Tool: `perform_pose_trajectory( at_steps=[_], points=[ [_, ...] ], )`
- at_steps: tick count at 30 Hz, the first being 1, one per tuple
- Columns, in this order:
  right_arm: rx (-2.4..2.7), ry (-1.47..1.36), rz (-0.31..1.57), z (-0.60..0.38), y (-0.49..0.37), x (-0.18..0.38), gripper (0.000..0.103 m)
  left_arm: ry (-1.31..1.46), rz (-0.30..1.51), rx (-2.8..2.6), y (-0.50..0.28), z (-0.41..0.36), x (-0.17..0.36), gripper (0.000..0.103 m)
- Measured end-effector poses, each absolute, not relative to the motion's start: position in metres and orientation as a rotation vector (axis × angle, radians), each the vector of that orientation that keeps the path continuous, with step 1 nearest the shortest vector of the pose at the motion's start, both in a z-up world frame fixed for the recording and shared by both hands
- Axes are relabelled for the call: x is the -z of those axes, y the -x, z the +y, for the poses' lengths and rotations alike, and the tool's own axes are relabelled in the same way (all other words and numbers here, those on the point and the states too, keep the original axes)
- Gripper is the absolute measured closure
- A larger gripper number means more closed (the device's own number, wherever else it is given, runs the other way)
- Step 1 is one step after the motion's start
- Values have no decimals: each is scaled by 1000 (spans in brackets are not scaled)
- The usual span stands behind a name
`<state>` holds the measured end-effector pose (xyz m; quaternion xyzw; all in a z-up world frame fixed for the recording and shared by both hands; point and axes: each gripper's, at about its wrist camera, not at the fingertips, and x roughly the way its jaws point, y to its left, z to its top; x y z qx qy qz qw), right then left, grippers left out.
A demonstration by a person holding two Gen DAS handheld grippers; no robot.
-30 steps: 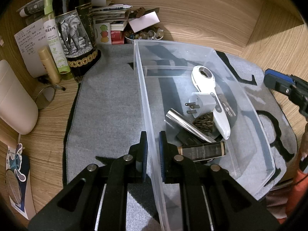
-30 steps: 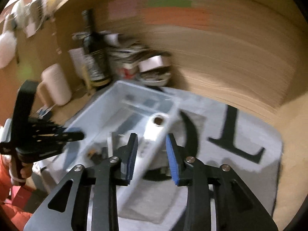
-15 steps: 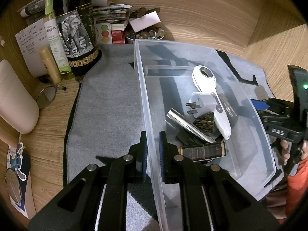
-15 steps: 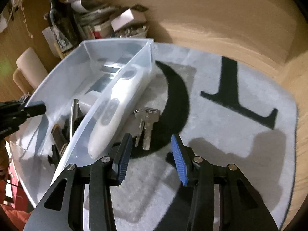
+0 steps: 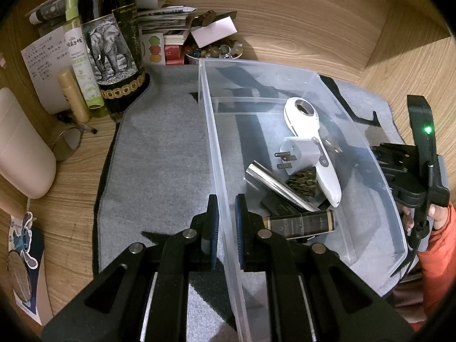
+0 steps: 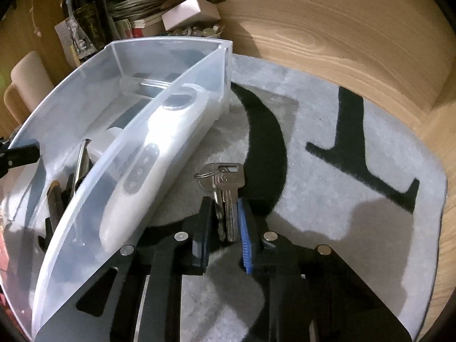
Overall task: Organize rigid objects
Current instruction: 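Move the open right tool down to the silver keys on the mat, then close the right tool on the silver keys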
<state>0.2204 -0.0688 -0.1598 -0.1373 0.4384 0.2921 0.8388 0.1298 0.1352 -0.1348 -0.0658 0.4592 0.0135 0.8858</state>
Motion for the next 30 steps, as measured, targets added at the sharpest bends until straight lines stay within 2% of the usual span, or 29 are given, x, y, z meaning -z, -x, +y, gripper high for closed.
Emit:
perform_pose_trajectory(
  at_steps=[13, 15, 17, 19, 24, 28, 30],
  points=[
    [-606, 274, 948, -100, -192, 160, 87, 139, 962, -29, -133, 134, 137, 93],
    [-606, 278, 959, -98, -194, 160, 82, 139, 961, -31, -133, 134, 138, 93],
    [-600, 278, 953, -94, -196, 158, 64, 140, 962, -30, -133, 133, 138, 93],
    [-590, 289, 950, -89, -201, 160, 61, 142, 962, -29, -132, 134, 138, 93],
    [-592, 278, 933, -83, -211, 163, 62, 142, 962, -29, -133, 135, 138, 93],
    [-583, 273, 920, -84, -210, 162, 81, 144, 961, -28, -133, 135, 138, 93],
    [-580, 257, 923, -85, -211, 160, 81, 143, 962, -28, -133, 135, 138, 93]
  ],
)
